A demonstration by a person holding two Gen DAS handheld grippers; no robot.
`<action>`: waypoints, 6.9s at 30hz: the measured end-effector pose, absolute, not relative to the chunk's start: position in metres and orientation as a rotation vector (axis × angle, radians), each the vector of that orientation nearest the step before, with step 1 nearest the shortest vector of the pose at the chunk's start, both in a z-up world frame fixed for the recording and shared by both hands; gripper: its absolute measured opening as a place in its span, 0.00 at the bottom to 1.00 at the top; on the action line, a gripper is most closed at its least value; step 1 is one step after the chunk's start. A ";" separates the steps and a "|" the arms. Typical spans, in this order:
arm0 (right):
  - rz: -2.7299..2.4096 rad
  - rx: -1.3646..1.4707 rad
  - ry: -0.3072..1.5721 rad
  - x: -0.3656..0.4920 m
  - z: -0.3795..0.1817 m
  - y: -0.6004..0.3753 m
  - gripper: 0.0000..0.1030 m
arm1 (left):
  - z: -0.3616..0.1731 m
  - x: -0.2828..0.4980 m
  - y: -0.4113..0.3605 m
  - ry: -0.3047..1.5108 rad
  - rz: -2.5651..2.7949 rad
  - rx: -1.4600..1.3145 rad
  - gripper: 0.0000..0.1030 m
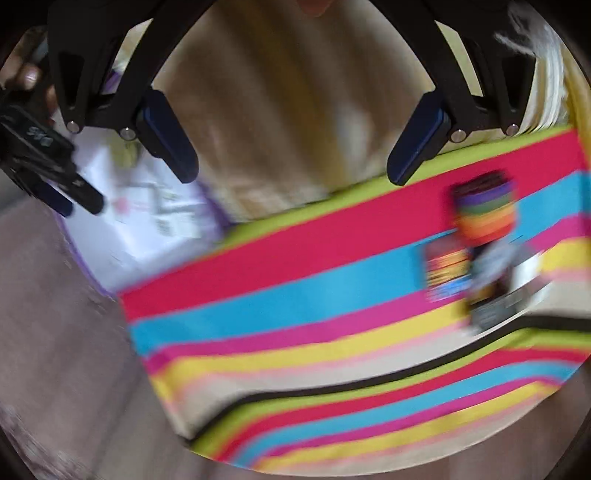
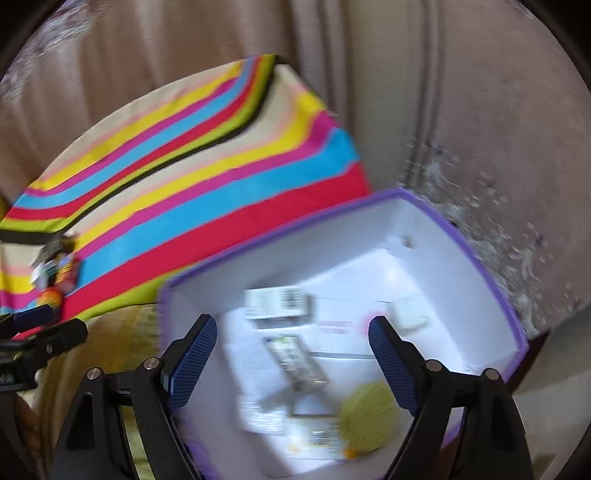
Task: Organize objects
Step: 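Open both tools to drop the leaflet and sponge into the box, then move both open tools back over the remaining items on the cloth, then grasp the white box with the left tool while the right tool grasps the red printed box, then carry both held boxes into the purple-rimmed box and open both tools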
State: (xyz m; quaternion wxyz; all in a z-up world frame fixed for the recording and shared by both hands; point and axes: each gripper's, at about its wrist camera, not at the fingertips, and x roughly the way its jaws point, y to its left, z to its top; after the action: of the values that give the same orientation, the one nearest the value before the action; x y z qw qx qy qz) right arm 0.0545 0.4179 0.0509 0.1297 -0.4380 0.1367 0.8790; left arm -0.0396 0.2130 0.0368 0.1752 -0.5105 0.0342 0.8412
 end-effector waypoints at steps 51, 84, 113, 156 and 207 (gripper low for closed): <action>2.804 -1.649 0.022 -0.009 0.041 0.200 0.86 | -0.007 -0.008 0.047 -0.052 2.652 -1.608 1.00; 2.847 -1.636 -0.009 -0.140 0.024 0.154 0.86 | 0.013 -0.191 -0.030 -0.170 2.804 -1.360 0.90; 2.779 -1.652 -0.012 -0.171 -0.001 0.146 0.42 | -0.014 -0.199 -0.052 -0.276 2.832 -1.300 0.43; 2.776 -1.370 0.212 -0.038 0.051 0.264 0.41 | 0.050 -0.059 0.125 -0.008 2.636 -1.072 0.42; 2.371 -1.147 0.243 0.059 0.041 0.418 0.81 | 0.046 -0.030 0.260 -0.105 2.135 -1.000 0.83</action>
State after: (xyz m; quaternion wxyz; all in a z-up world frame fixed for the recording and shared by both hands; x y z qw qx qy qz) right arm 0.0595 0.4175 0.0408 0.2456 -0.4202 0.0890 0.8690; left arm -0.0299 0.2605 0.0462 0.3809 -0.3919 -0.0411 0.8365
